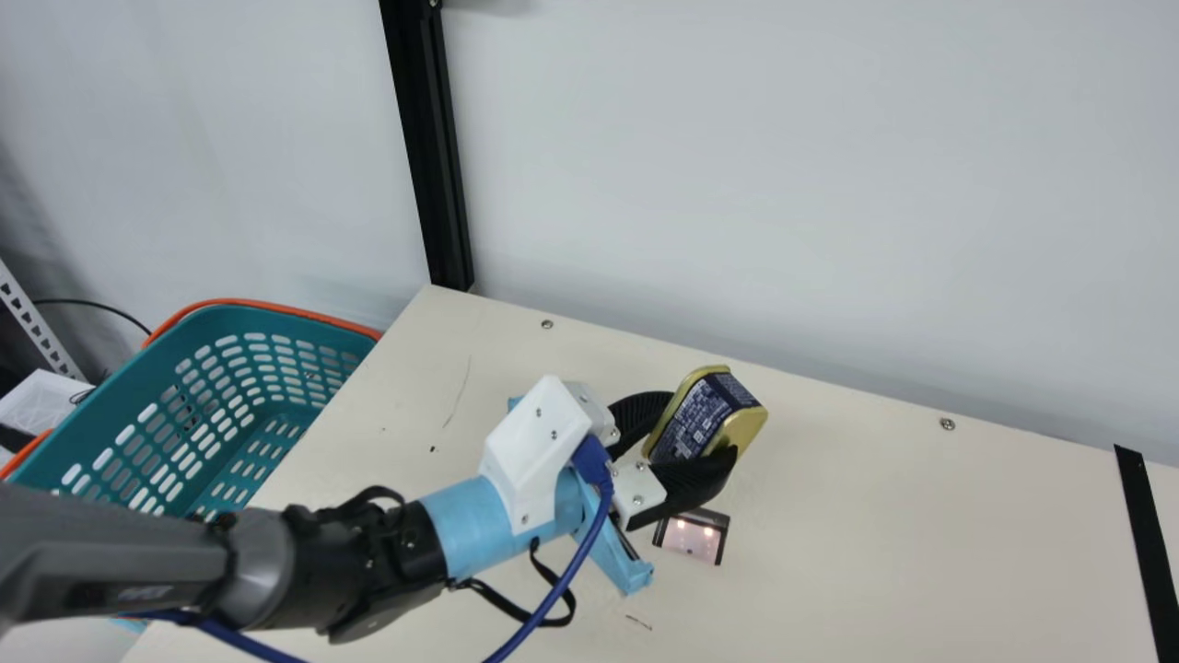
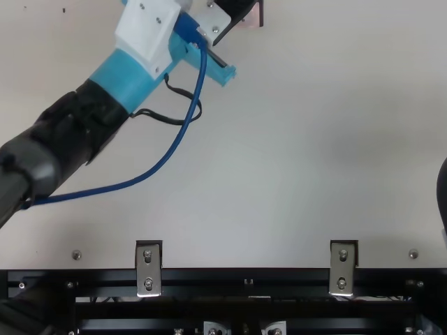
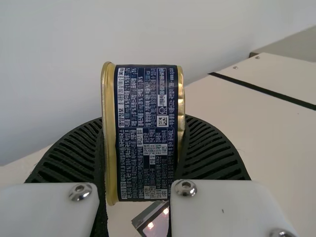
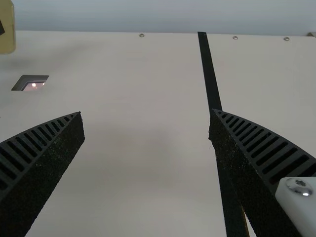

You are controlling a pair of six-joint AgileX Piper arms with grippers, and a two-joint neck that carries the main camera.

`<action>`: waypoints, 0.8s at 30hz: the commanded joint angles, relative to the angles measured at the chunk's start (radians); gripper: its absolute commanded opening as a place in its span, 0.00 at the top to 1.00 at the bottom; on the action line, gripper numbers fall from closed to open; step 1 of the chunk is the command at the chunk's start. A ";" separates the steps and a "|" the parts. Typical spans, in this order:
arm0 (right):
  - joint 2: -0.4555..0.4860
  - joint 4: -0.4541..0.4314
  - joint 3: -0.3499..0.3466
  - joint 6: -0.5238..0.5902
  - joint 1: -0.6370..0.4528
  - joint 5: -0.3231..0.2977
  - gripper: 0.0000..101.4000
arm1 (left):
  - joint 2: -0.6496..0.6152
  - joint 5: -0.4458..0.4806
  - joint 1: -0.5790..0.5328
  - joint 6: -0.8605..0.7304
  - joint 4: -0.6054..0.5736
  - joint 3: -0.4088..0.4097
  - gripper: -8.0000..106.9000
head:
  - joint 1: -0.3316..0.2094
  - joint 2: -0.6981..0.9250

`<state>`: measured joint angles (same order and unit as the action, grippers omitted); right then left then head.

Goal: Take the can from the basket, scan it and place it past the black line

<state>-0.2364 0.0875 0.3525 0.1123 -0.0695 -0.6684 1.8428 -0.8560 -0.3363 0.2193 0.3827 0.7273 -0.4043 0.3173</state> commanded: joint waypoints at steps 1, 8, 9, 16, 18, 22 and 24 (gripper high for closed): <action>0.000 0.000 0.000 0.000 0.000 0.000 0.00 | -0.061 0.067 0.005 0.014 0.035 -0.003 0.84 | -0.032 -0.005; 0.000 0.000 0.000 0.000 0.000 0.000 0.00 | -0.217 0.238 0.011 0.077 0.144 0.008 0.84 | -0.032 -0.005; 0.000 0.000 0.000 0.000 0.000 0.000 0.00 | -0.236 0.260 0.008 0.086 0.159 0.011 0.84 | -0.032 -0.005; 0.000 0.000 0.000 0.000 0.000 0.000 0.00 | -0.336 0.418 -0.012 0.148 0.263 0.046 0.84 | -0.032 -0.005; 0.000 0.000 0.000 0.000 0.000 0.000 0.00 | -0.358 0.463 -0.022 0.168 0.305 0.057 0.84 | -0.032 -0.005; 0.000 0.000 0.000 0.000 0.000 0.000 0.00 | -0.398 0.542 -0.051 0.213 0.409 0.072 0.84 | -0.032 -0.005; 0.000 0.000 0.000 0.000 0.000 0.000 0.00 | -0.418 0.578 -0.072 0.245 0.471 0.076 0.84 | -0.032 -0.005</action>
<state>-0.2364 0.0875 0.3525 0.1123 -0.0695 -0.6684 1.4342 -0.3190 -0.3965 0.4400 0.7821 0.8027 -0.4043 0.3173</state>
